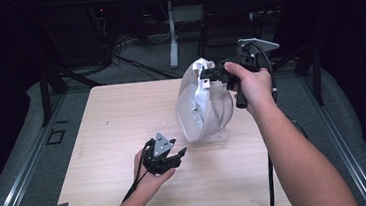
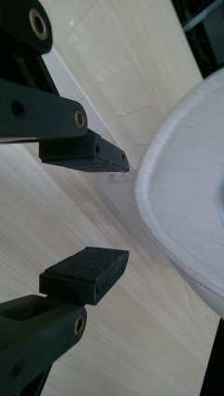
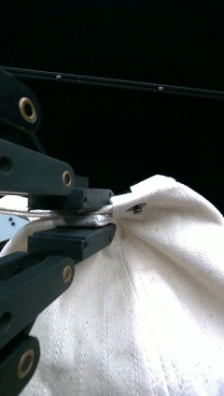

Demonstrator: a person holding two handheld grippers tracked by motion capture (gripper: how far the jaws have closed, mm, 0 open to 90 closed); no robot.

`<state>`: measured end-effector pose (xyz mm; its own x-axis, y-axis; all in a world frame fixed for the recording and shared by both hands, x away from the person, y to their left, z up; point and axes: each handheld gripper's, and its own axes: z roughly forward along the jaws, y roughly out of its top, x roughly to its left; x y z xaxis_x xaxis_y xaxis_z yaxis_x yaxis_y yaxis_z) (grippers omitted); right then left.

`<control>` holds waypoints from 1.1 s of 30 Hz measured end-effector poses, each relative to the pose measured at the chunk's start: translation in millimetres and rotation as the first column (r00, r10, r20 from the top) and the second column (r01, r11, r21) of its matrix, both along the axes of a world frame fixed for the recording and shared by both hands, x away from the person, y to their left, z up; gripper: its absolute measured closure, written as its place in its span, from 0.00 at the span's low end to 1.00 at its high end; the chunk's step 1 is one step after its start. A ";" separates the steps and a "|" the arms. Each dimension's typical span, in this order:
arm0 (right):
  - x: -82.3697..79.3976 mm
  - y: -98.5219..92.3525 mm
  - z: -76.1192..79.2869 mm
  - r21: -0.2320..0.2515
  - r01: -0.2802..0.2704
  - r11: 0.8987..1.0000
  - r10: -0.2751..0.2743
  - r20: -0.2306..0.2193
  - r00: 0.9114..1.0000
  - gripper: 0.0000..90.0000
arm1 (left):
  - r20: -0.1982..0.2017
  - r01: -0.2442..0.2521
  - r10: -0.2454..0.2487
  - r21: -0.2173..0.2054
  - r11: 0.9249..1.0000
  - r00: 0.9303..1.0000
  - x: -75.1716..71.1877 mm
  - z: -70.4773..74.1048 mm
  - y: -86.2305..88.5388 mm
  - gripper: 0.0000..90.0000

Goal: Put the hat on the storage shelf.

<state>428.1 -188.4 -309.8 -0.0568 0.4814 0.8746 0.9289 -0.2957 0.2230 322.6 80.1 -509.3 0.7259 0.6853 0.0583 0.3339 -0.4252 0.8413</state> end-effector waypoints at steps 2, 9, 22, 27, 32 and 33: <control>0.1 0.6 0.2 -0.001 0.002 1.000 -0.002 0.001 1.000 0.91 | 0.012 -0.002 0.002 0.001 1.000 1.000 0.2 3.0 -5.6 0.56; 0.5 1.3 0.1 -0.005 0.004 1.000 -0.004 0.002 1.000 0.91 | 0.029 0.010 -0.011 0.010 1.000 1.000 2.6 7.2 -27.7 0.56; -1.3 1.6 1.1 -0.010 -0.004 1.000 0.004 0.007 1.000 0.91 | 0.012 -0.046 0.045 0.059 0.997 0.999 12.9 1.6 -34.3 0.80; -1.2 4.4 2.2 -0.005 -0.002 1.000 0.002 0.008 1.000 0.91 | 0.007 -0.042 0.042 0.045 0.998 0.999 15.7 3.7 -25.3 0.89; -0.1 8.6 2.1 -0.009 -0.012 1.000 0.012 0.010 1.000 0.91 | 0.016 -0.046 0.045 0.041 0.998 0.999 18.5 6.1 -15.8 0.91; 0.1 9.2 2.0 -0.009 -0.011 1.000 0.011 0.014 1.000 0.91 | 0.017 -0.048 0.047 0.043 0.998 0.999 18.9 6.2 -15.0 0.91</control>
